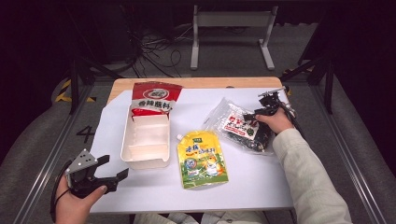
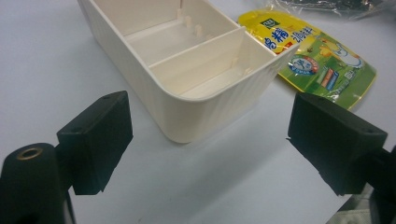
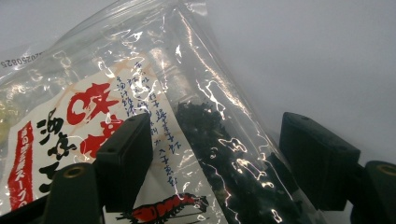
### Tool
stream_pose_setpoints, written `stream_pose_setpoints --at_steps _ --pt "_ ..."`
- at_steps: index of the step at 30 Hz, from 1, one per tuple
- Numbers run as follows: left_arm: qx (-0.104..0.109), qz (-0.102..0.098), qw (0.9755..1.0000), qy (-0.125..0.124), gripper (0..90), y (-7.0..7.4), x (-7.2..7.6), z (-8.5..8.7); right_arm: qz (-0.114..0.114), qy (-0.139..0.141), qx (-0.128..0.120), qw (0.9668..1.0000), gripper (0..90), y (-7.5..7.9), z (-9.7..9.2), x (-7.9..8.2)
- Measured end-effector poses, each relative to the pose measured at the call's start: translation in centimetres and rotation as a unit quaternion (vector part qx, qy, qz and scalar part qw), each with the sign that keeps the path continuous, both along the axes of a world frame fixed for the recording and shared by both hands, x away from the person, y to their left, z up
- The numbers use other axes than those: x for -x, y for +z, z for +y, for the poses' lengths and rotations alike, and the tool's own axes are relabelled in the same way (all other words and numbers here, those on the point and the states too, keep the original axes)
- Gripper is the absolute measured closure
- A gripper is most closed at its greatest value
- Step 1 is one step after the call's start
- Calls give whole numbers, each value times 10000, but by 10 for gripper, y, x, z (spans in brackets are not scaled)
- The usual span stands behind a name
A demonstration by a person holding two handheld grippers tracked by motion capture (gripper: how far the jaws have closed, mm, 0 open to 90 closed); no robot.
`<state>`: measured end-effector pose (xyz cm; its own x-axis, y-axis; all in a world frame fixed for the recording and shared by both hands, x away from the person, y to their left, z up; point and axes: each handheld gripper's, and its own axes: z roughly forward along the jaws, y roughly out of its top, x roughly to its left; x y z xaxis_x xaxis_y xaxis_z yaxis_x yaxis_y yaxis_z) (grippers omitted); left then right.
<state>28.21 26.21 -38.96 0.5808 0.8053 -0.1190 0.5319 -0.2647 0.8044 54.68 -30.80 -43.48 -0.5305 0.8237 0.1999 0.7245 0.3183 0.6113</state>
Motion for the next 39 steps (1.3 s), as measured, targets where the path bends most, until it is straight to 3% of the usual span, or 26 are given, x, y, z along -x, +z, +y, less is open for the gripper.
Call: stream_pose_setpoints --at_steps 6,13,15,16,20,29,39 --pt "-5 0 10000 -32 144 0 0 -2 182 63 28 9998 287 1 3 4" --pt "-16 26 10000 -76 144 0 -1 -5 598 227 223 9977 400 7 8 14" --pt "-14 -3 10000 -87 144 0 -2 -6 635 293 289 9971 524 10 9 16" --pt "-27 -14 9999 -99 144 0 -3 -7 690 371 378 9962 646 15 9 17" --pt "-28 6 9999 -112 144 -1 -3 -7 660 392 634 9950 690 18 14 20" --pt "-9 16 9999 -156 145 -1 -7 -10 529 444 957 9930 794 24 20 29" --pt "-12 -10 9994 -351 146 0 -15 -23 283 249 823 9959 813 33 15 45"
